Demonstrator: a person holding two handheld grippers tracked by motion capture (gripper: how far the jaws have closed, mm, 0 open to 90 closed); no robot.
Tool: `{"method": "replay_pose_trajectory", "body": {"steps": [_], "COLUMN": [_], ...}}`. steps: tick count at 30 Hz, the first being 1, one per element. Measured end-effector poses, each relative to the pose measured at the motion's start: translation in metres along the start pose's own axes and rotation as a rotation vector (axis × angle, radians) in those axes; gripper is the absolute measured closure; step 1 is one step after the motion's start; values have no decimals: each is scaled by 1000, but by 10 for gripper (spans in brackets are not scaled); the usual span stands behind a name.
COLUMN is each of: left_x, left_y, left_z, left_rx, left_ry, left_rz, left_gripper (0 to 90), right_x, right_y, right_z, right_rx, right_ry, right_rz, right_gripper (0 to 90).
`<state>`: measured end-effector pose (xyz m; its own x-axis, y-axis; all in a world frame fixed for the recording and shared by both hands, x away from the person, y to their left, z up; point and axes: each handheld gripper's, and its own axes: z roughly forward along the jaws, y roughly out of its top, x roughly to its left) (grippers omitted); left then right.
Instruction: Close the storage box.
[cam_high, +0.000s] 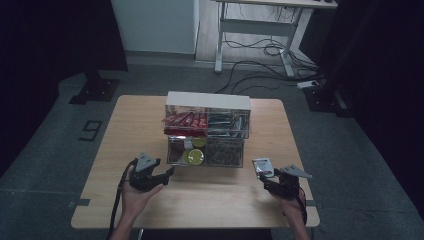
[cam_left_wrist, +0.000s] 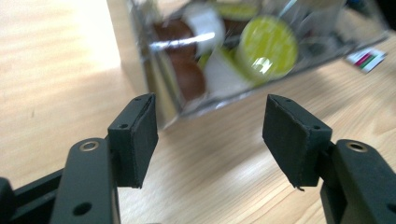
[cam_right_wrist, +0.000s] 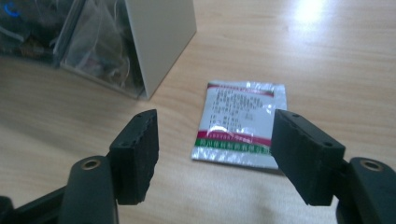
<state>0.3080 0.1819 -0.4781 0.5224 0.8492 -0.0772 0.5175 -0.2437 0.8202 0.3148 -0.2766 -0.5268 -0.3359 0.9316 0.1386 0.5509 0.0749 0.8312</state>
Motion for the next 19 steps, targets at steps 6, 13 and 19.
{"method": "replay_pose_trajectory", "body": {"steps": [6,13,19], "left_x": [11,14,13], "left_y": [-20,-23,-30], "left_z": [11,12,15], "left_rx": [47,49,63], "left_ry": [2,14,19], "left_rz": [-28,-32,-34], "left_gripper": [346,342,334], "right_x": [2,5,6], "right_y": [-10,-15,-15], "right_z": [-3,-2,-3], "right_rx": [27,41,40], "right_ry": [-7,-7,1], "right_rz": [-16,-23,-30], "right_gripper": [304,300,296]}}
